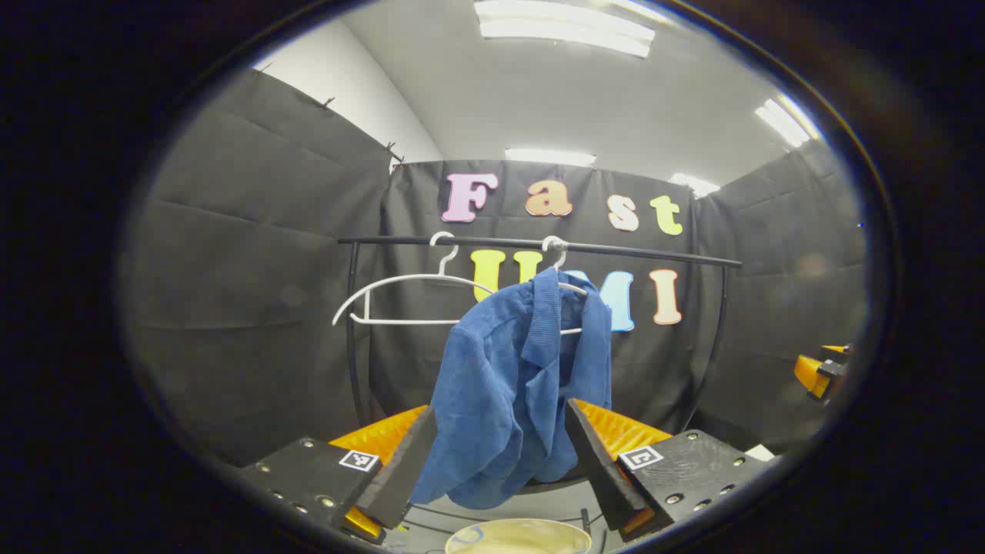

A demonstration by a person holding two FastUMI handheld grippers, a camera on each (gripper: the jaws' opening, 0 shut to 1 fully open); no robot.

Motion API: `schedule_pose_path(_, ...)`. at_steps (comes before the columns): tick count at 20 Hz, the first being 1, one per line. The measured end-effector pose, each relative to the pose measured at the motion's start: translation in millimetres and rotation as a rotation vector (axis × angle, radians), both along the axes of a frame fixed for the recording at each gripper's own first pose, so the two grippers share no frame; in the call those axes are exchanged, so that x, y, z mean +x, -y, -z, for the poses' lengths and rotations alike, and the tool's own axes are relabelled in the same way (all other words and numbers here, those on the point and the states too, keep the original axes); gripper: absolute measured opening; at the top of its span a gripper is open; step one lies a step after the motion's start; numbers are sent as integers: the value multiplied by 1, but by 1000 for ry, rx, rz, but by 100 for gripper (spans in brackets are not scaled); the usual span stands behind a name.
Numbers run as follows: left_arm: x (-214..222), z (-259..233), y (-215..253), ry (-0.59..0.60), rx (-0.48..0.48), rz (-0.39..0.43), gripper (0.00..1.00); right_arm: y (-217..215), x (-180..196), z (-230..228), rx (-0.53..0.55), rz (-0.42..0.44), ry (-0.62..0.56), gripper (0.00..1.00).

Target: Grasp the clothes on the hanger with both hands and then place them into the laundry hamper below.

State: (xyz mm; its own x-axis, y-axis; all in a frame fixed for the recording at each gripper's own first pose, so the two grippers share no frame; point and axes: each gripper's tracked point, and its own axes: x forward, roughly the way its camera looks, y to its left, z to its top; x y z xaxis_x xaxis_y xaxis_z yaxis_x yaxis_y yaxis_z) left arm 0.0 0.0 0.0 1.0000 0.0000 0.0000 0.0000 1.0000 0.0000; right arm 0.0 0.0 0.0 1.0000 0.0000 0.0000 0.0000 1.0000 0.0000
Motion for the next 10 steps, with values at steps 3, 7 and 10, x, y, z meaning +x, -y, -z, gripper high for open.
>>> schedule_pose_path(3,-4,11,0,-15,-3,6,100,-8,-5,1,-19,-23,-16,95)
schedule_pose_path(7,-13,17,-11,-24,-4,-8,100,-15,-11,1,-21,-41,-28,95)
schedule_pose_path(10,-21,16,-19,-23,-20,-20,100,-20,-15,3,-19,-57,-29,95)
